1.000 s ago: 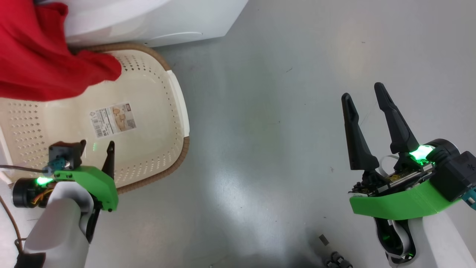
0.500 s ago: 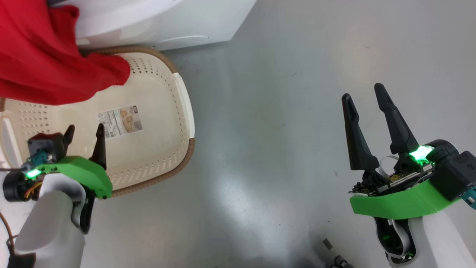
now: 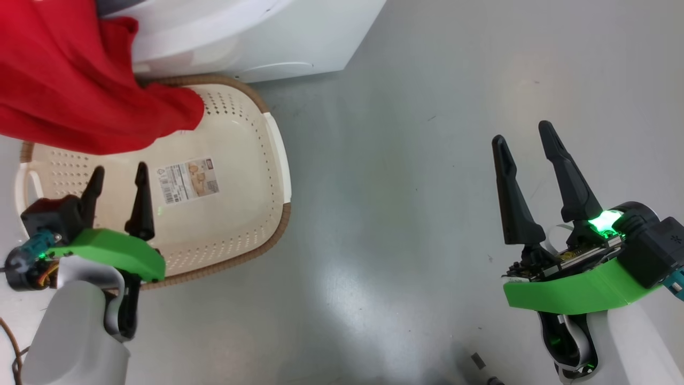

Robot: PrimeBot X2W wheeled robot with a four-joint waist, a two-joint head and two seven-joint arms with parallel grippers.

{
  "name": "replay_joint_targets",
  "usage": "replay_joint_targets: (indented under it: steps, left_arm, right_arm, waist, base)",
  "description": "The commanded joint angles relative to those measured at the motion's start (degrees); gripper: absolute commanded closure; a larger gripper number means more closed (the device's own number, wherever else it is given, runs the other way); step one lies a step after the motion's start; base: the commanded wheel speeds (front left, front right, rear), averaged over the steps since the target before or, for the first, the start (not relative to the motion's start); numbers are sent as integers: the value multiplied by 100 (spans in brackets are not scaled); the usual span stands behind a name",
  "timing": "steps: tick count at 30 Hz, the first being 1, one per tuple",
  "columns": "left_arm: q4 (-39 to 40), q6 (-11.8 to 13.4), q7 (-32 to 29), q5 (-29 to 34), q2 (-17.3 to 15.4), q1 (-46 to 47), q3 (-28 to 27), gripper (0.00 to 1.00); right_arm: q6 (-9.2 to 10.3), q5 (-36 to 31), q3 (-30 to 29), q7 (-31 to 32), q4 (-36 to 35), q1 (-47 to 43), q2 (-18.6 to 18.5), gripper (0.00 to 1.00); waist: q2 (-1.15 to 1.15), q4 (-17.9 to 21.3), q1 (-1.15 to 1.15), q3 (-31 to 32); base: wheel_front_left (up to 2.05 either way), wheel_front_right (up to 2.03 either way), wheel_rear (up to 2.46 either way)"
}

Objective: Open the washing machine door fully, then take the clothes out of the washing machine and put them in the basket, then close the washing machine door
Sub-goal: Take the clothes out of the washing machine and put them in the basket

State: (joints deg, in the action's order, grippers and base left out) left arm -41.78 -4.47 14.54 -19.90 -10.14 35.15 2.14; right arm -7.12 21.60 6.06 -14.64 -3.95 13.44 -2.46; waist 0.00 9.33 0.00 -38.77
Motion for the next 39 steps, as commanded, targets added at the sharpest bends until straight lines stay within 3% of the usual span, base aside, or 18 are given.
replay_joint_targets:
  steps: [1,18,30,39]
  left_arm:
    - [251,53,46,14,-151,-258,-194,0]
    - [2908,140,46,42,138,-1296,-787,0]
    - [4260,330,2,211,227,-2004,-844,0]
    - [4838,482,-183,227,303,-2256,-752,0]
  right_arm:
    - [-36,-10,81,-36,-117,-111,-42,0]
    - [-36,9,45,-36,-123,-129,-42,0]
    - [-36,-37,-36,-36,-159,-139,-42,0]
    - [-36,-47,-39,-36,-156,-107,-42,0]
  waist:
    - [0,-21,0,21]
    - [0,-75,0,68]
    - [0,-183,0,74]
    - [0,-224,0,33]
  base:
    - [0,0,0]
    - [0,0,0]
    - [0,0,0]
    - [0,0,0]
